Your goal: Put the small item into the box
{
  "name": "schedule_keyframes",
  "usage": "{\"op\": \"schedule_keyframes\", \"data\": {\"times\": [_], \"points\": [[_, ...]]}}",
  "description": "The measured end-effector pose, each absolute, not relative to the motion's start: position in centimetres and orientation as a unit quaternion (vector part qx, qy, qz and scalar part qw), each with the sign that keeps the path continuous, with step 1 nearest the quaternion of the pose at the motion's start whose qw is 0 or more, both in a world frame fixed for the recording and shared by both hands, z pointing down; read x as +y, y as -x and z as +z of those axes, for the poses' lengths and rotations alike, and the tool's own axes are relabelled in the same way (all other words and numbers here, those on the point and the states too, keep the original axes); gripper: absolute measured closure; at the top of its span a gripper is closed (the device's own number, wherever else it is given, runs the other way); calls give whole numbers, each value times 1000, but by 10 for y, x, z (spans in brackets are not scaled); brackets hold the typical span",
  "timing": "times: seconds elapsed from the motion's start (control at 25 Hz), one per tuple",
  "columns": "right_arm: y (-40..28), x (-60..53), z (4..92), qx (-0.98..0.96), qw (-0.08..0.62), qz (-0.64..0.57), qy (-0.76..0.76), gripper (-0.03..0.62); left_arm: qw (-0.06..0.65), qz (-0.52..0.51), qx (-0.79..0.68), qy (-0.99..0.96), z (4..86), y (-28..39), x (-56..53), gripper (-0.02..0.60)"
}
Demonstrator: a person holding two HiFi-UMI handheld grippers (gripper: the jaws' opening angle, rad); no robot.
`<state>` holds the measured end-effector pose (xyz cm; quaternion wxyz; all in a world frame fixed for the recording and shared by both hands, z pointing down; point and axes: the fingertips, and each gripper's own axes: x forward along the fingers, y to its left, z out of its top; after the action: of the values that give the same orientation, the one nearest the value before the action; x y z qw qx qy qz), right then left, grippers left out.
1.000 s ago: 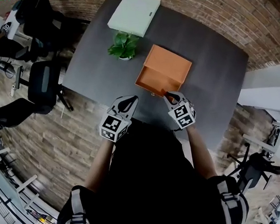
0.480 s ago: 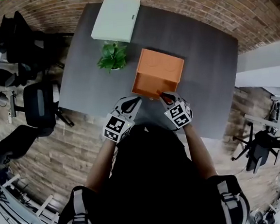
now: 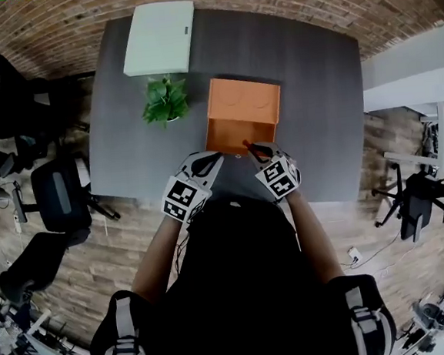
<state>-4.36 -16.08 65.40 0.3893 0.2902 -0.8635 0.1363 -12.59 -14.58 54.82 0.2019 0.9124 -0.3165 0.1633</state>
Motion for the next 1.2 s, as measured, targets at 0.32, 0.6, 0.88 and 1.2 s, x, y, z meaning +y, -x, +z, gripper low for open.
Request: {"op": "schedule_keyframes", "data": {"times": [0.32, 0.6, 0.88, 1.2], "points": [[34, -163, 661, -846, 401, 139, -323, 528, 185, 157, -278, -930, 550, 120, -155, 558], [36, -164, 670, -842, 400, 147, -330, 528, 181, 160, -274, -931, 552, 130, -158, 558], [43, -168, 679, -844, 410, 141, -315, 528, 185, 156, -290, -926, 550, 138, -157, 558], [50, -176, 693, -848, 412, 143, -302, 528, 195, 156, -314, -916, 557, 152, -156, 558]]}}
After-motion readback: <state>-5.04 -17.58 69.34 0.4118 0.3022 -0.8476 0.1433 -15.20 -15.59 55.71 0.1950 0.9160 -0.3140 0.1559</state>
